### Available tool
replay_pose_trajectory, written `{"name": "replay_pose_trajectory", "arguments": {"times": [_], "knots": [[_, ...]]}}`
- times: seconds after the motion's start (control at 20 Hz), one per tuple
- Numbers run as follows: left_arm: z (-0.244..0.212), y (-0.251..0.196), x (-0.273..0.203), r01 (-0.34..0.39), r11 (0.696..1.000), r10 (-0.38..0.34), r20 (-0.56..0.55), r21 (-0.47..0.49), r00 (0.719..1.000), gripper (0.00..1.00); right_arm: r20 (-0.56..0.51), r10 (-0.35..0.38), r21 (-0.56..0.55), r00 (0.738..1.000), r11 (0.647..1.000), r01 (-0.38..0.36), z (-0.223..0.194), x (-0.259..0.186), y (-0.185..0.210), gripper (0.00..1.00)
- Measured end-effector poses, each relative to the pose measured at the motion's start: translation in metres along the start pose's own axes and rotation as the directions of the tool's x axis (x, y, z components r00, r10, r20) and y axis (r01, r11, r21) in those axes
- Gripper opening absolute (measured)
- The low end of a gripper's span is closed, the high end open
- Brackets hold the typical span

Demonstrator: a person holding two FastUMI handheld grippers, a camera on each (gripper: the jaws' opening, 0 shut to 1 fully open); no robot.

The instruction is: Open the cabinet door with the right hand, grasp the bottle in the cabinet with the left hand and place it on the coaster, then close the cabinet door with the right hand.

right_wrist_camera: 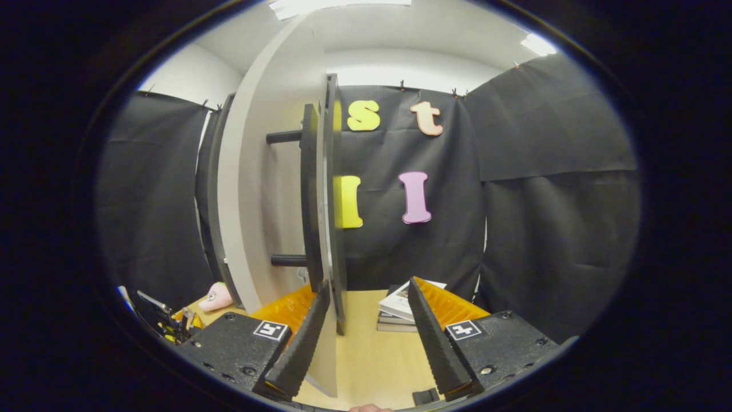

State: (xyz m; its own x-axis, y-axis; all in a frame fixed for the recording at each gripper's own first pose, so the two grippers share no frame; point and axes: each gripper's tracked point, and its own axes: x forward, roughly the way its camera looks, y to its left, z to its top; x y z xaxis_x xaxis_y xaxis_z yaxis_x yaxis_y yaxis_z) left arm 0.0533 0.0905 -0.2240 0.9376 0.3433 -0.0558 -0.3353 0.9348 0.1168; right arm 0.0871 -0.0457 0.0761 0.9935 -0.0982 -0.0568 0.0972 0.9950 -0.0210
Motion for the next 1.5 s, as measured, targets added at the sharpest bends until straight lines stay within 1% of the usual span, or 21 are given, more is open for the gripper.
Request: {"name": "replay_pose_trajectory", "arguments": {"times": [0.1,0.3,0.35,0.4,0.45,0.5,0.6,0.65,0.75,0.8,0.9,1.05,1.15,1.35,1.5], "knots": [[0.006,0.001,-0.004,0.005,1.0,-0.004,0.013,-0.028,1.0,0.41,0.001,-0.01,0.003,1.0,1.0,0.01,-0.001,0.0,0.0,0.86],[0.001,0.003,-0.002,0.024,0.998,-0.024,0.016,-0.057,1.0,0.41,-0.001,-0.019,0.005,1.0,1.0,0.019,-0.001,-0.001,0.0,0.86],[0.0,0.002,-0.001,0.028,0.998,-0.027,0.009,-0.062,1.0,0.55,-0.002,-0.021,0.003,1.0,1.0,0.021,-0.002,-0.001,0.0,0.86],[-0.003,0.0,-0.001,0.031,0.998,-0.031,-0.001,-0.063,1.0,0.59,-0.002,-0.024,-0.003,1.0,1.0,0.024,-0.002,-0.002,0.0,0.86],[-0.005,-0.001,0.0,0.038,0.997,-0.038,-0.007,-0.065,0.999,0.5,0.0,-0.026,-0.009,1.0,1.0,0.026,-0.001,-0.002,0.0,0.86],[-0.006,-0.001,-0.001,0.044,0.997,-0.045,-0.013,-0.066,0.999,0.51,0.0,-0.027,-0.016,1.0,0.999,0.027,0.001,-0.002,-0.001,0.86],[-0.006,-0.003,-0.002,0.054,0.996,-0.055,-0.017,-0.065,0.998,0.6,0.002,-0.029,-0.023,1.0,0.999,0.029,0.001,-0.002,-0.001,0.86],[-0.004,-0.003,-0.002,0.054,0.997,-0.055,-0.013,-0.061,0.998,0.71,0.002,-0.027,-0.021,1.0,0.999,0.027,0.0,-0.002,0.0,0.86],[0.001,-0.001,-0.003,0.048,0.997,-0.048,0.0,-0.056,0.999,0.75,0.003,-0.024,-0.018,1.0,1.0,0.024,0.0,-0.002,0.0,0.86],[0.004,0.0,-0.002,0.045,0.998,-0.045,0.008,-0.052,0.999,0.88,0.007,-0.023,-0.019,1.0,1.0,0.023,0.001,-0.001,-0.001,0.86],[0.013,0.001,-0.005,0.047,0.998,-0.047,0.015,-0.044,0.999,0.98,0.013,-0.021,-0.022,1.0,1.0,0.021,0.001,-0.001,0.0,0.86],[0.038,0.001,-0.011,0.056,0.998,-0.056,0.015,-0.023,0.998,0.98,0.01,-0.032,-0.027,0.999,0.999,0.033,0.0,-0.002,-0.001,0.86],[0.062,-0.009,-0.019,0.109,0.994,-0.109,0.01,-0.021,0.994,0.97,0.004,-0.03,-0.027,1.0,0.999,0.03,0.0,-0.002,0.0,0.86],[0.129,-0.02,-0.039,0.181,0.98,-0.178,0.041,-0.079,0.983,0.98,0.018,-0.033,-0.015,0.999,0.999,0.033,0.001,-0.001,0.0,0.86],[0.165,-0.025,-0.052,0.19,0.978,-0.188,0.037,-0.082,0.982,0.97,0.053,-0.012,-0.026,0.999,1.0,0.013,0.003,0.0,0.004,0.83]]}}
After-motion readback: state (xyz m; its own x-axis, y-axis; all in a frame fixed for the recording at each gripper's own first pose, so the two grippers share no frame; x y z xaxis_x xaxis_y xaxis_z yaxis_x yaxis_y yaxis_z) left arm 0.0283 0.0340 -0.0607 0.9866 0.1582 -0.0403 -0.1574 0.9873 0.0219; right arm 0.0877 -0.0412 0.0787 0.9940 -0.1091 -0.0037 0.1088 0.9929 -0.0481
